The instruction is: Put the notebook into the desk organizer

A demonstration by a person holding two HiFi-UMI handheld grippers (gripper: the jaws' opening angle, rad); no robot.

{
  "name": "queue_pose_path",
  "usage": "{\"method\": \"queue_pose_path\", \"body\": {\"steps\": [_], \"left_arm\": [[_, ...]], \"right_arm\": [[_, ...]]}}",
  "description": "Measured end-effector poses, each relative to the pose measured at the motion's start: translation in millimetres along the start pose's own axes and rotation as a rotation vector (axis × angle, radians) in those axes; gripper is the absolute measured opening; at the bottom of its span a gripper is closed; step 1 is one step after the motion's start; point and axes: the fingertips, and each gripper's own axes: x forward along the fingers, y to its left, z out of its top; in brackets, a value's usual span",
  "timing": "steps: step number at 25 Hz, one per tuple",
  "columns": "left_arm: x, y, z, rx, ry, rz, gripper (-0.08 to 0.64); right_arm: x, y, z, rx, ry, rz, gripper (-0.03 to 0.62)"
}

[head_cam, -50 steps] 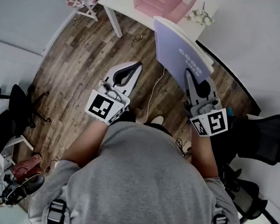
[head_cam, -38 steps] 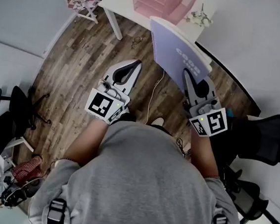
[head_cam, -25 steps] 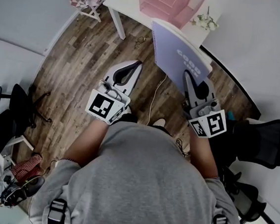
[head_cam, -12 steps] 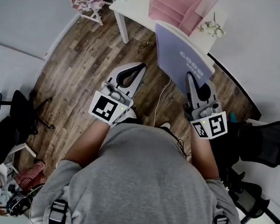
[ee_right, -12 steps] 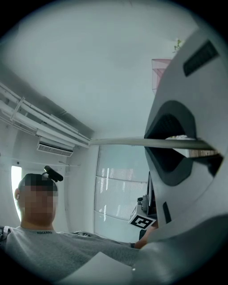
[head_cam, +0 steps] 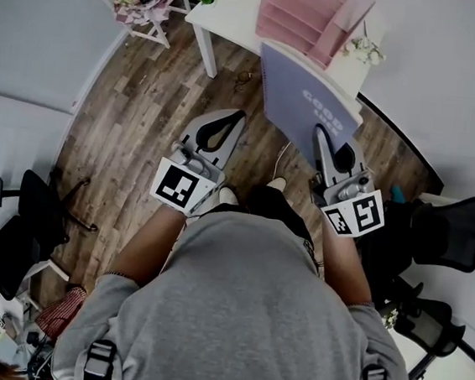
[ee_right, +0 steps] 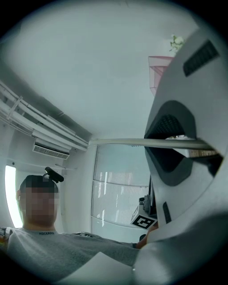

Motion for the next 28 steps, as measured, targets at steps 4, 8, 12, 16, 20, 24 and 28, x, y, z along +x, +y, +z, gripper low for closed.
{"method": "queue_pose_path", "body": {"steps": [4, 8, 12, 16, 20, 24, 28], "left_arm": [[10, 15, -7, -0.006, 0.007, -0.004, 0.02], [23, 31, -8, -0.005, 0.005, 0.003, 0.02], [44, 52, -13, 0.006, 0.03, 0.011, 0.02], [73, 69, -9, 0.02, 0.032, 0.015, 0.02], [104, 80, -6, 0.033, 0.046, 0.009, 0.02], [139, 90, -5, 0.041, 0.048, 0.007, 0.02], [176, 94, -5, 0.054, 0.044, 0.007, 0.02]], "right_arm": [[16, -13, -4, 0.006, 0.001, -0.01, 0.037], [33, -28, -7, 0.005, -0.001, -0.01, 0.037], [56, -49, -7, 0.013, -0.008, 0.001, 0.037], [78, -73, -3, 0.02, -0.015, 0.016, 0.037], [93, -101, 6, 0.028, -0.026, 0.017, 0.037], [104, -136, 11, 0.054, -0.034, 0.014, 0.037], [110, -170, 16, 0.072, -0.046, 0.02, 0.037]]}}
